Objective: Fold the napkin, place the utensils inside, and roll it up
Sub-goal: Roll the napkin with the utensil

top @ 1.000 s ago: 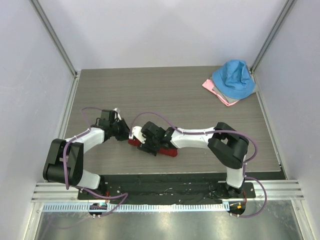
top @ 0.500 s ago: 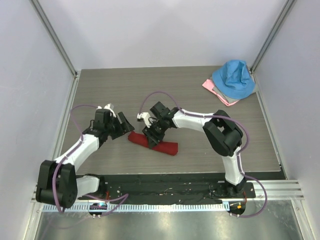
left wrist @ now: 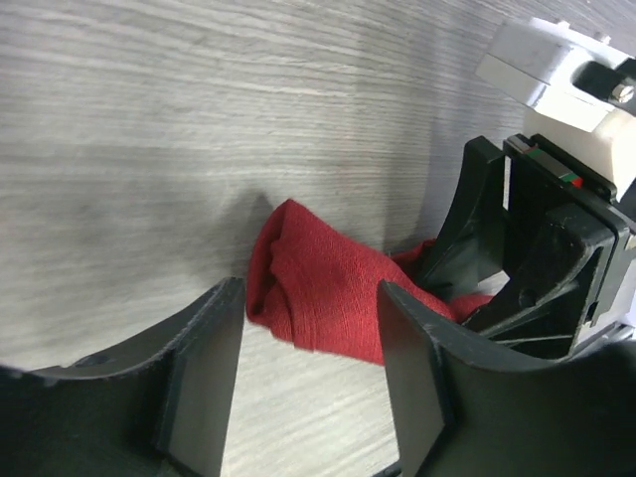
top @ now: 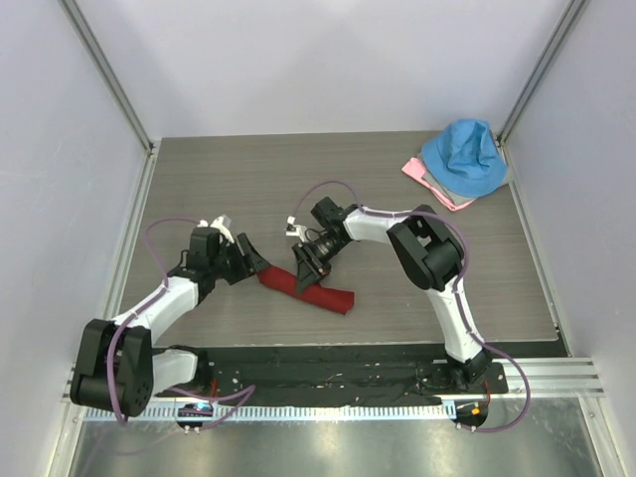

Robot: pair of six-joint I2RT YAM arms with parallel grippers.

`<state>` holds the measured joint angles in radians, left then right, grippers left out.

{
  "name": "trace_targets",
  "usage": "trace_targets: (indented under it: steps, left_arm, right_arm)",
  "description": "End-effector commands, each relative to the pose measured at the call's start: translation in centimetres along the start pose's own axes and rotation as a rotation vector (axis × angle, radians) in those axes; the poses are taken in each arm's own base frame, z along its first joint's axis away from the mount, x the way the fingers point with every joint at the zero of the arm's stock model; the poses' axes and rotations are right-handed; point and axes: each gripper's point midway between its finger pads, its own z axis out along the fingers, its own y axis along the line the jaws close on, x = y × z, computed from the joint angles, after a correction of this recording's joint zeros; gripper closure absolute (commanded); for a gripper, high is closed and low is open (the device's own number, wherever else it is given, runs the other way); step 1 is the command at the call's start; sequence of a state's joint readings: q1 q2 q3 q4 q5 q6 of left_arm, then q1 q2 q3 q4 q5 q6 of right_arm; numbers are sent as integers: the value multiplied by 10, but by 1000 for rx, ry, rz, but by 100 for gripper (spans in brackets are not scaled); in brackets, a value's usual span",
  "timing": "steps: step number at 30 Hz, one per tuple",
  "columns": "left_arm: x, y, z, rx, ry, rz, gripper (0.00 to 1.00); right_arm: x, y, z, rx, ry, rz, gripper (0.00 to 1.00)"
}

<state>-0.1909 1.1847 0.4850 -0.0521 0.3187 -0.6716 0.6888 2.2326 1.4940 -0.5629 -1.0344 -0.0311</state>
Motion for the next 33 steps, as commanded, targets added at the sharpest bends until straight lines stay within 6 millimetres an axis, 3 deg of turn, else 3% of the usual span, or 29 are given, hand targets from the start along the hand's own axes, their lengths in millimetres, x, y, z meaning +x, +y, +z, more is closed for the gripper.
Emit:
trace_targets:
  steps: [1, 6, 11, 15, 16, 18, 19, 20, 22, 24, 25, 26, 28, 33]
  left_arm:
    - [-4, -12, 14, 90, -23, 44, 43]
    - [5, -14, 24, 124, 15, 30, 69]
    - [4, -10, 27, 88, 26, 18, 100]
    - [2, -7, 28, 42, 64, 9, 100]
    - [3, -7, 29, 33, 76, 4, 100]
    - [8, -2, 30, -7, 126, -21, 100]
    - [9, -1, 30, -18, 143, -30, 100]
    - [10, -1, 31, -26, 156, -37, 100]
    - [14, 3, 32, -65, 204, -63, 100]
    - [12, 1, 33, -70, 228, -67, 100]
    - [15, 2, 35, -69, 246, -73, 100]
    - [14, 1, 36, -66, 248, -74, 100]
    - [16, 1, 38, -65, 261, -84, 100]
    - [13, -2, 39, -54, 261, -84, 100]
  right_arm:
    - [8, -4, 5, -24, 34, 73, 54]
    - [3, -8, 2, -3, 20, 72, 54]
    - [-12, -7, -16, 125, -29, 15, 44]
    - [-39, 4, -46, 304, -151, -109, 38]
    - [-52, 13, -64, 396, -216, -170, 37]
    - [-51, 16, -69, 482, -252, -226, 35]
    - [-67, 27, -87, 577, -334, -303, 34]
    - [-56, 28, -77, 613, -316, -352, 33]
    - [-66, 29, -88, 761, -384, -470, 32]
    - [-58, 44, -79, 838, -404, -583, 30]
    - [-49, 40, -73, 879, -373, -632, 30]
    - [-50, 38, -81, 969, -388, -652, 30]
    - [-44, 47, -64, 991, -361, -729, 29]
    - [-26, 33, -34, 1025, -235, -814, 30]
